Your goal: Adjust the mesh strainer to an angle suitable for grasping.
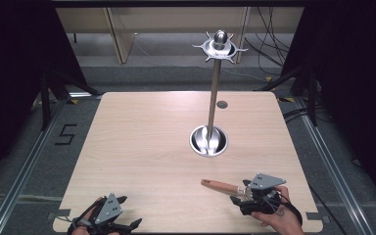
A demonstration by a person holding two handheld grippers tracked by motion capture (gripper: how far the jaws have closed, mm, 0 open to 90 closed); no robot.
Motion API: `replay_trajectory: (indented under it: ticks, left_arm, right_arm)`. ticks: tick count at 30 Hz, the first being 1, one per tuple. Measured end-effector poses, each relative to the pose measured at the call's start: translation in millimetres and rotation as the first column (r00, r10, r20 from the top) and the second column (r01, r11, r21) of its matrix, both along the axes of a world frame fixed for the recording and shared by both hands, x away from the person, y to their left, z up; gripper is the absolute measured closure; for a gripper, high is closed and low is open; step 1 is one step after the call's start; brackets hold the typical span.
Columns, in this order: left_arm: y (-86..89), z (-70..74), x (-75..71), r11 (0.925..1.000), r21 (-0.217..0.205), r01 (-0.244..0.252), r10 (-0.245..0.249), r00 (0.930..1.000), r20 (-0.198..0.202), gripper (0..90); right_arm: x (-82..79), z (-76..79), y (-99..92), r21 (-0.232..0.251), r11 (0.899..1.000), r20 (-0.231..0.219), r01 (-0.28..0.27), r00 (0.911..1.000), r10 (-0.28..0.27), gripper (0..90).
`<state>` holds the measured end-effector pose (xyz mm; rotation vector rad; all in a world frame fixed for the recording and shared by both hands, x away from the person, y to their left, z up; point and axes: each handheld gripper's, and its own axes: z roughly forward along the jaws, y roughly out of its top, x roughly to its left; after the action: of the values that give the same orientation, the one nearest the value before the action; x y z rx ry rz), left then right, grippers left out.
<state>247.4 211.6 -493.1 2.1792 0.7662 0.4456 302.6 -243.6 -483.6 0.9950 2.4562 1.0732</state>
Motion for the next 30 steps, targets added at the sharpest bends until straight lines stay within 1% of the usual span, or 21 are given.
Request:
replay_trajectory:
  ticks: [1, 2, 4, 7, 8, 9, 12, 14, 15, 17, 18, 19, 20, 21, 22, 24, 25, 26, 27, 29, 30]
  left_arm:
    - [0.0, 0.0, 0.0, 1.0, 0.001, 0.0, 0.0, 1.0, -0.001, 15.4]
    - [0.7, 0.7, 0.9, 0.9998, 0.016, 0.009, -0.009, 0.9999, 0.009, 15.4]
    - [0.5, 0.4, 0.8, 0.9998, 0.019, 0.008, -0.008, 1.0, 0.005, 15.4]
    - [0.7, 0.1, 0.8, 0.9997, 0.024, 0.006, -0.006, 1.0, 0.007, 15.5]
    - [1.6, 0.7, 1.1, 0.9993, 0.036, 0.012, -0.012, 0.9999, 0.008, 15.5]
    - [0.7, 0.5, 0.7, 0.9997, 0.023, 0.007, -0.007, 1.0, 0.006, 15.5]
    - [0.9, 0.9, 0.8, 0.9997, 0.022, 0.007, -0.007, 0.9999, 0.008, 15.4]
    - [1.1, 0.7, 1.0, 0.9997, 0.022, 0.007, -0.007, 1.0, 0.005, 15.4]
    - [0.5, -0.4, 0.8, 1.0, 0.006, 0.001, -0.001, 1.0, 0.007, 15.3]
    - [0.4, 0.0, 0.9, 1.0, 0.006, -0.002, 0.002, 0.9999, 0.01, 15.3]
    - [0.8, 0.3, 1.5, 0.9999, 0.013, 0.005, -0.005, 0.9999, 0.015, 15.3]
    - [0.8, 0.4, 1.4, 0.9999, 0.015, 0.006, -0.006, 0.9999, 0.015, 15.3]
    - [1.0, 1.1, 1.1, 0.9996, 0.027, 0.008, -0.008, 0.9999, 0.008, 15.3]
    - [1.0, 1.1, 1.1, 0.9996, 0.027, 0.008, -0.008, 0.9999, 0.008, 15.2]
    - [1.3, 1.0, 1.5, 0.9992, 0.038, 0.012, -0.013, 0.9998, 0.012, 15.2]
    - [0.8, 0.9, 1.2, 0.9996, 0.028, 0.008, -0.008, 0.9999, 0.012, 15.2]
    - [1.1, 1.5, 1.2, 0.9994, 0.034, 0.01, -0.011, 0.9999, 0.013, 15.2]
    - [1.0, 1.6, 1.0, 0.9995, 0.03, 0.008, -0.008, 0.9999, 0.015, 15.2]
    - [0.6, 1.6, 0.5, 0.9998, 0.02, 0.007, -0.007, 0.9999, 0.009, 15.2]
    - [0.5, 1.6, 0.4, 0.9997, 0.023, 0.009, -0.009, 0.9999, 0.013, 15.2]
    - [0.4, 1.4, 0.4, 0.9997, 0.025, 0.006, -0.007, 0.9999, 0.015, 15.2]
  right_arm:
    - [0.4, -0.2, -0.2, -0.004, 1.0, 0.006, -0.003, 1.0, 0.003, 27.2]
    - [0.6, -0.4, -0.1, -0.007, 1.0, 0.006, -0.006, 1.0, 0.006, 27.5]
    - [0.4, -0.4, 0.1, -0.018, 1.0, 0.001, -0.012, 0.9999, 0.012, 27.5]
    - [0.4, -0.4, 0.2, -0.017, 1.0, -0.001, -0.011, 0.9999, 0.011, 27.6]
    - [0.5, -0.4, 0.2, -0.017, 1.0, 0.003, -0.008, 1.0, 0.008, 27.5]
    - [0.5, -0.3, 0.2, -0.016, 1.0, 0.003, -0.006, 1.0, 0.006, 27.5]
    - [0.9, 0.0, 0.5, -0.02, 1.0, 0.004, -0.007, 1.0, 0.007, 27.7]
    - [2.4, 0.5, 1.1, -0.022, 1.0, 0.022, -0.01, 0.9997, 0.011, 28.8]
    - [3.5, 2.3, 2.0, -0.029, 0.999, 0.019, -0.013, 0.9997, 0.014, 28.7]
    - [5.7, 3.3, 4.2, -0.032, 0.999, 0.037, -0.02, 0.9991, 0.022, 29.1]
    - [5.8, 4.3, 5.6, -0.027, 1.0, 0.021, -0.012, 0.9997, 0.012, 29.1]
    - [7.3, 4.5, 5.8, -0.034, 0.999, 0.032, -0.019, 0.9993, 0.02, 29.1]
    - [8.4, 4.6, 6.5, -0.035, 0.999, 0.02, -0.023, 0.9995, 0.024, 29.2]
    - [8.4, 4.6, 6.5, -0.035, 0.999, 0.02, -0.023, 0.9995, 0.024, 29.2]
    - [11.2, 4.9, 9.0, -0.043, 0.999, 0.016, -0.028, 0.9994, 0.029, 29.2]
    - [13.9, 4.6, 10.8, -0.058, 0.998, 0.019, -0.039, 0.999, 0.041, 29.5]
    - [14.3, 4.2, 12.7, -0.059, 0.997, 0.005, -0.041, 0.9991, 0.041, 29.7]
    - [16.5, 3.6, 13.9, -0.069, 0.996, 0.013, -0.052, 0.9985, 0.053, 29.8]
    - [16.4, 3.2, 16.1, -0.07, 0.996, -0.006, -0.05, 0.9988, 0.05, 30.0]
    - [18.3, 2.6, 18.6, -0.085, 0.994, -0.013, -0.061, 0.9981, 0.061, 30.7]
    - [19.1, 1.3, 20.7, -0.091, 0.994, -0.015, -0.054, 0.9985, 0.053, 30.8]
